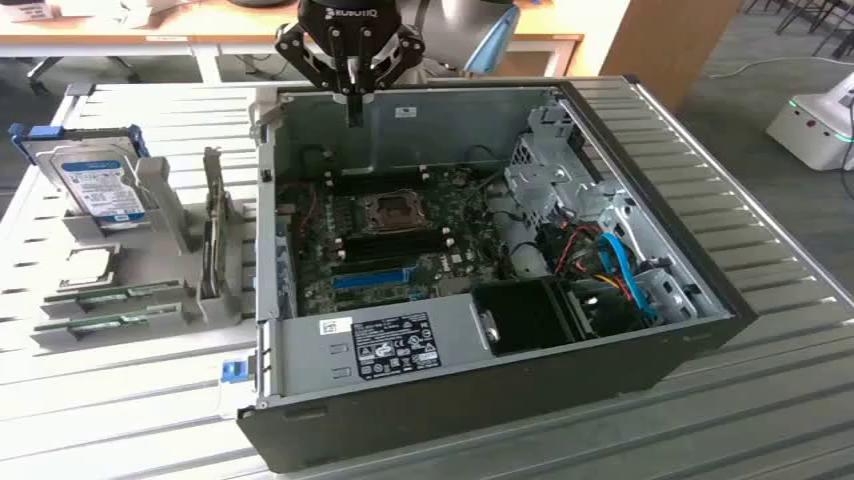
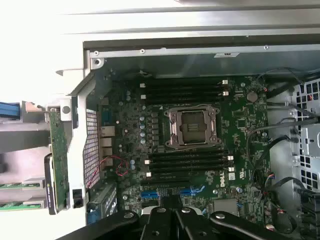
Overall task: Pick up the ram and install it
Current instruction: 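Reach for the ram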
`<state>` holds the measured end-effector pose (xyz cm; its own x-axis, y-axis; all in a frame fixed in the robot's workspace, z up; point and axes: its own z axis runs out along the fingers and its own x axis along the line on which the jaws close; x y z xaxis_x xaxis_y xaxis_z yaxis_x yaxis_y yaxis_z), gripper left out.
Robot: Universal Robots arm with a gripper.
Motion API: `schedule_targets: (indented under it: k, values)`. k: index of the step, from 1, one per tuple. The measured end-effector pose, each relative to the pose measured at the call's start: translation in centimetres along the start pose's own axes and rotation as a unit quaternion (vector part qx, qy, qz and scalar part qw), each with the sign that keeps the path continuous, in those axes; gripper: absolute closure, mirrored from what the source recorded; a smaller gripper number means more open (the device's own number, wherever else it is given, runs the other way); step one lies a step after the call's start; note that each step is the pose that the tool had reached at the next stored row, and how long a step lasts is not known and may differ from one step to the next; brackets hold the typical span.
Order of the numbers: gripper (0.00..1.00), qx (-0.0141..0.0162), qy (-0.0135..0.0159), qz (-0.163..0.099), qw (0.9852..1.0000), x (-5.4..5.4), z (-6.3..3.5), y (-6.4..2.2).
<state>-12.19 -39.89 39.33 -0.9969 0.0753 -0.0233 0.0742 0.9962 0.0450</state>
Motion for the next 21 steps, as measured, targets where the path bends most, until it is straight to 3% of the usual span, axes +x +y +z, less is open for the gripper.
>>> schedule_targets:
  k: [9,21]
  values:
    - [0.9,-0.0001,0.0,0.0,1.0,0.2,0.01,-0.01]
    - [0.9,0.0,0.0003,0.0,1.0,1.4,-0.01,-0.1]
